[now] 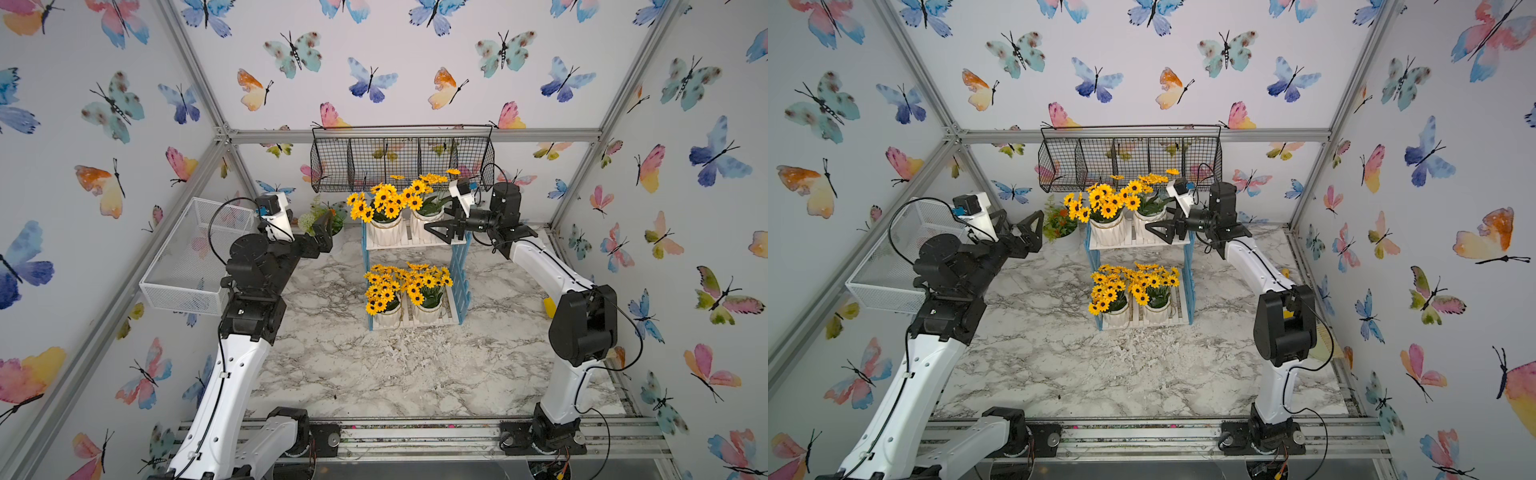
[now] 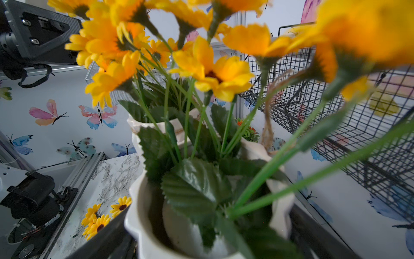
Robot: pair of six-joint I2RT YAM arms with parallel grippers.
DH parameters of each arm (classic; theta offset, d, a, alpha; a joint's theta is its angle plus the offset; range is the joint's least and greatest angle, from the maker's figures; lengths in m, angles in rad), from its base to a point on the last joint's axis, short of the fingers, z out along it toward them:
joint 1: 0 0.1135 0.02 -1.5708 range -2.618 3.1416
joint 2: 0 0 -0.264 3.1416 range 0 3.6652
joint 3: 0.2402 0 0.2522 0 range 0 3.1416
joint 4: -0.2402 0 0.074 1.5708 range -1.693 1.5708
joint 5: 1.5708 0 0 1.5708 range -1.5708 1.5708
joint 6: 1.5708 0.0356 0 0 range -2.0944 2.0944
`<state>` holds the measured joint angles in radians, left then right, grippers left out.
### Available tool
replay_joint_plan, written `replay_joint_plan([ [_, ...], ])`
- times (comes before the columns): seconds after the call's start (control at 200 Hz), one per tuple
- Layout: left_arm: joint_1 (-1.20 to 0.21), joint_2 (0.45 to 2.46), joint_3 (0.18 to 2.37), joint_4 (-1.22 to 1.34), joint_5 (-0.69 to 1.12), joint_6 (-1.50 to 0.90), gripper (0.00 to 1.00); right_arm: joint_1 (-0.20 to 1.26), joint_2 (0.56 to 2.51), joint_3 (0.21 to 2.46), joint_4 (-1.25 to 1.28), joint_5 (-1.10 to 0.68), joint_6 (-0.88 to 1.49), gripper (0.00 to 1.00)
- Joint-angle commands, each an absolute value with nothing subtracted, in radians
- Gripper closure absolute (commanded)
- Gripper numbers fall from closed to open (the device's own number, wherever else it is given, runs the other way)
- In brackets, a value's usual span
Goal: Take the sunflower pots off the shelves
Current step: Pick up the sunflower pot from the shelf.
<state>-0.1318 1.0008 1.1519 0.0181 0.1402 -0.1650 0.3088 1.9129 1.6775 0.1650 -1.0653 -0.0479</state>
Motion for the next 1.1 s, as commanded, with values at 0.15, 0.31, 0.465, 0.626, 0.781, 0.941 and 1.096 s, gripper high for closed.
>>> replay_joint_plan([
  [0.15, -0.126, 0.977, 1.143, 0.035, 0.155, -0.163, 0.02, 0.314, 1.891, 1.662, 0.171, -1.054, -0.046, 0.01],
  [0.31, -0.126, 0.976, 1.141, 0.035, 0.152, -0.161, 0.02, 0.314, 1.881, 1.657, 0.134, -1.053, -0.083, 0.04],
  [0.465, -0.126, 0.974, 1.140, 0.036, 0.152, -0.161, 0.02, 0.314, 1.867, 1.651, 0.087, -1.053, -0.123, 0.09],
  [0.626, -0.126, 0.973, 1.138, 0.035, 0.150, -0.161, 0.02, 0.314, 1.846, 1.630, 0.062, -1.048, -0.150, 0.11],
  [0.781, -0.125, 0.973, 1.138, 0.036, 0.152, -0.162, 0.02, 0.315, 1.834, 1.615, 0.050, -1.033, -0.163, 0.15],
  [0.941, -0.124, 0.970, 1.137, 0.036, 0.150, -0.161, 0.02, 0.315, 1.820, 1.603, 0.045, -1.019, -0.166, 0.25],
  [1.096, -0.124, 0.968, 1.132, 0.037, 0.148, -0.163, 0.02, 0.315, 1.816, 1.601, 0.031, -1.015, -0.163, 0.43],
])
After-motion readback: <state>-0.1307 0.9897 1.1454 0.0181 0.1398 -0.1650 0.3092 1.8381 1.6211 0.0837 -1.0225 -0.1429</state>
